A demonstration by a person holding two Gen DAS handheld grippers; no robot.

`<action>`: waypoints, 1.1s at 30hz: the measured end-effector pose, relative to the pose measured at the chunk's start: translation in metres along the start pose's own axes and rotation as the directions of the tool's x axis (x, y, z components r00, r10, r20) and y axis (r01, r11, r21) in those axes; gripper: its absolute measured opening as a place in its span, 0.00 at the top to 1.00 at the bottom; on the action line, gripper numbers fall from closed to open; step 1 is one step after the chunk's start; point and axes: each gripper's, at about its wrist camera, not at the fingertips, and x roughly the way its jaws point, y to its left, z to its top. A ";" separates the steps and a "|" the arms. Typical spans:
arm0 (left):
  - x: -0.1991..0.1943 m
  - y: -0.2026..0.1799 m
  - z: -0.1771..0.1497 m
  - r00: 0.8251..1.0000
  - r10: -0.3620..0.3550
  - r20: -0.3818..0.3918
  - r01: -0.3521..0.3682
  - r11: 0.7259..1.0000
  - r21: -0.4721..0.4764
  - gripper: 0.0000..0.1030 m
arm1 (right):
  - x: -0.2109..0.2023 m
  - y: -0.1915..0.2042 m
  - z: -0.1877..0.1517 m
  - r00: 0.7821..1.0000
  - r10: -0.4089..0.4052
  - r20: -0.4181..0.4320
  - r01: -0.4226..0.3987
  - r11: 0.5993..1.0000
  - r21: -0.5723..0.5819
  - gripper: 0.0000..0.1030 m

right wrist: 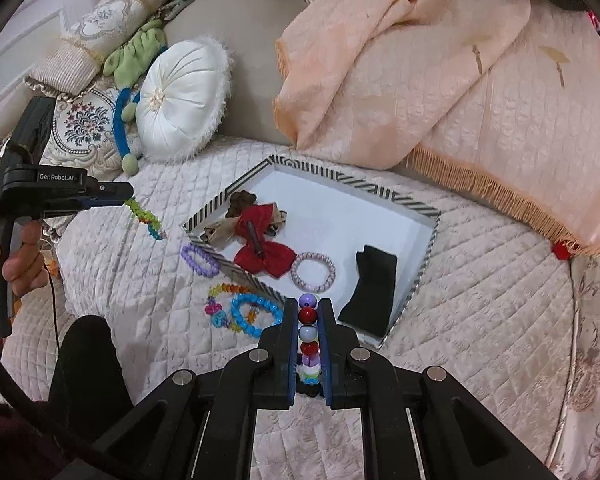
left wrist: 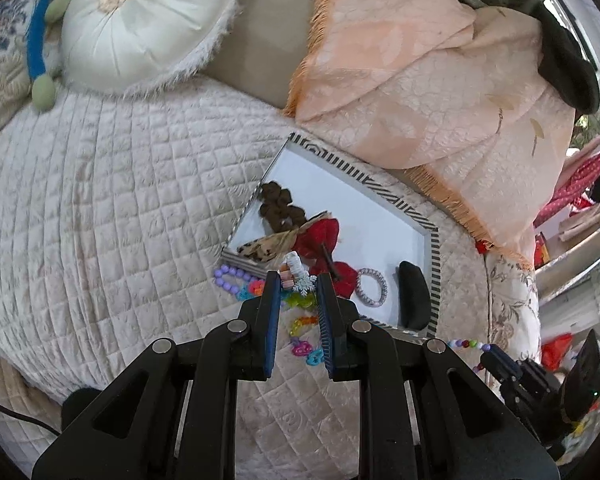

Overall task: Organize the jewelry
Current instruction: 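Carry the multicolour bracelet toward the tray with the right tool while the left tool carries the bead strands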

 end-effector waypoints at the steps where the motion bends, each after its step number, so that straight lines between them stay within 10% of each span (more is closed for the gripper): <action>1: 0.000 -0.002 0.002 1.000 0.006 0.003 -0.006 1.000 0.007 0.84 | -0.001 -0.001 0.002 1.000 -0.003 0.001 0.003 1.000 0.000 0.92; 33: 0.064 -0.059 0.054 0.989 0.142 0.030 -0.145 0.977 0.154 0.84 | 0.050 -0.049 0.073 0.997 -0.071 -0.025 0.071 0.997 0.008 0.92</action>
